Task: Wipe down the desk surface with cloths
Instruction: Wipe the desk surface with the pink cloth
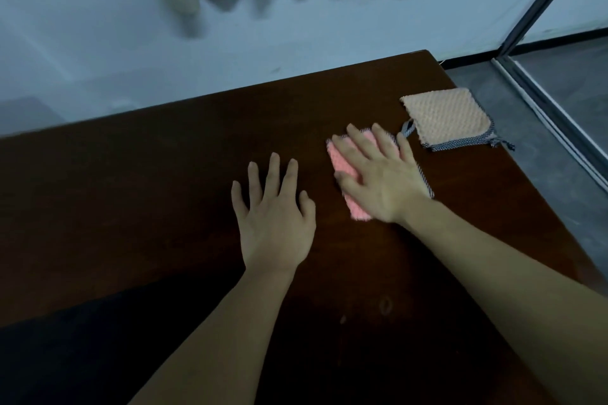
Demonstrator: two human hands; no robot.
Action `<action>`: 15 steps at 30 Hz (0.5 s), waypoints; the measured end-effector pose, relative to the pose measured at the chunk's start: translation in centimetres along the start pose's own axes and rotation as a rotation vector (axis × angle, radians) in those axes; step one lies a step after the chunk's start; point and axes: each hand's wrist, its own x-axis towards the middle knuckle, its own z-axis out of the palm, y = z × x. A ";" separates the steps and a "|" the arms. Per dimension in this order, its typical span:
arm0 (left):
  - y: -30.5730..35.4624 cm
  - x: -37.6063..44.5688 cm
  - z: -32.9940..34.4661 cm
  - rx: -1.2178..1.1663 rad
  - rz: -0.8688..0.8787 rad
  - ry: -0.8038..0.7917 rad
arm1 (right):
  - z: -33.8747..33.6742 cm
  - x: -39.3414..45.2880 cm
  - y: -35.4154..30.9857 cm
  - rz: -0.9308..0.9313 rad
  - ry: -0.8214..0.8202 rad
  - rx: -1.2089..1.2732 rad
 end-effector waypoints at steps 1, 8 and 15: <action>0.0 0.0 0.1 0.001 0.001 0.004 | -0.1 0.8 -0.1 0.031 0.010 0.001; 0.0 -0.1 -0.1 -0.001 0.010 -0.002 | 0.6 -4.7 -1.2 0.023 -0.040 0.025; 0.0 -0.3 -0.3 0.026 0.012 0.003 | 0.9 -8.2 -0.2 -0.015 -0.045 -0.033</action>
